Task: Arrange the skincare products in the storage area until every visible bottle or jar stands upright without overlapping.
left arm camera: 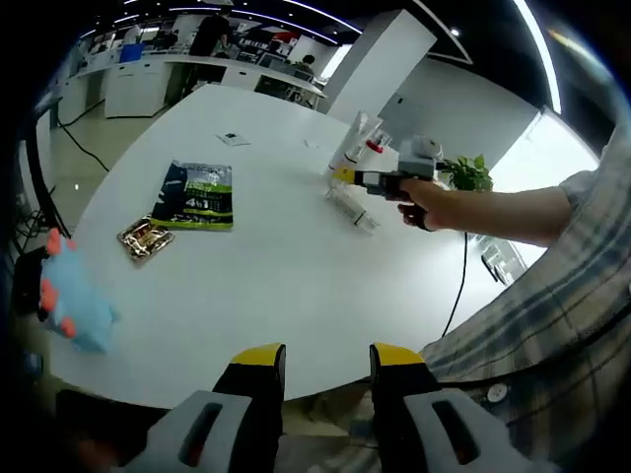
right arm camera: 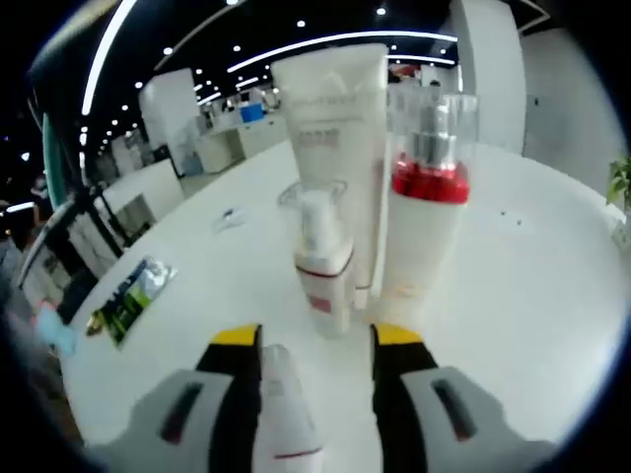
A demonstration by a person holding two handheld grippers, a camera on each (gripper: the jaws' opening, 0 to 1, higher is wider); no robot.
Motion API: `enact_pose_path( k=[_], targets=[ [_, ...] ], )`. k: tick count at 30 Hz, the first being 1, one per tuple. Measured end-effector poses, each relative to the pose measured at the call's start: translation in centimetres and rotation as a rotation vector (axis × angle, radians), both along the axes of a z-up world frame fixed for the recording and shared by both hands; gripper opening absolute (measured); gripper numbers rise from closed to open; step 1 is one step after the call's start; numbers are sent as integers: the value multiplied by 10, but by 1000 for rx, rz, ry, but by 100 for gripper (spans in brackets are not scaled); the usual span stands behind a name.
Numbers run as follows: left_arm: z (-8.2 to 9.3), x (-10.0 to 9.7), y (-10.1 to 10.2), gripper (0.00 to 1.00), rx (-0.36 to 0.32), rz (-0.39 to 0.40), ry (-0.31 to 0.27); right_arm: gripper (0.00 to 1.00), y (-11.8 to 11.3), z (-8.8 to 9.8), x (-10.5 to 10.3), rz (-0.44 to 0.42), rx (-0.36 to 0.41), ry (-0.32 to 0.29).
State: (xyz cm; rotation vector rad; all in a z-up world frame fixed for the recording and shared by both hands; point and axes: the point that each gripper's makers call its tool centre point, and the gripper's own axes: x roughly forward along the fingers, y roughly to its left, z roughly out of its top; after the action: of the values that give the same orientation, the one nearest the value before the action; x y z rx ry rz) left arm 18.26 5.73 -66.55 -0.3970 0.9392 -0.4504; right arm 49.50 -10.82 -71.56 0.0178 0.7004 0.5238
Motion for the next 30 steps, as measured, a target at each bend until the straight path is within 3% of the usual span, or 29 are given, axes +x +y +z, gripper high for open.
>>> enact_pose_path(
  k=[6,10,15,18,20,23,24,25,30],
  targets=[
    [2,14,-4,35,-17,-17,-23,55,4,-12,-35,173,-39,50],
    [4,19,-6,35,-34,-20,-33,48,-3,-21,-52,215,-90,84],
    [8,24,-7,35,-59,-11,-56,40,-7,-28,-59,241,-134,105],
    [8,25,-3,35,-66,-7,-63,34,-4,-34,-64,252,-144,152],
    [7,26,2,35,-66,2,-64,33,-3,-35,-59,263,-162,125],
    [6,28,7,35,-74,13,-64,27,-3,-38,-61,273,-191,139],
    [5,29,9,35,-75,15,-66,22,-8,-40,-60,298,-260,118],
    [5,31,10,35,-76,16,-68,20,-8,-42,-62,325,-279,116],
    [6,36,14,35,-89,27,-79,18,-3,-41,-71,315,-253,154]
  ],
)
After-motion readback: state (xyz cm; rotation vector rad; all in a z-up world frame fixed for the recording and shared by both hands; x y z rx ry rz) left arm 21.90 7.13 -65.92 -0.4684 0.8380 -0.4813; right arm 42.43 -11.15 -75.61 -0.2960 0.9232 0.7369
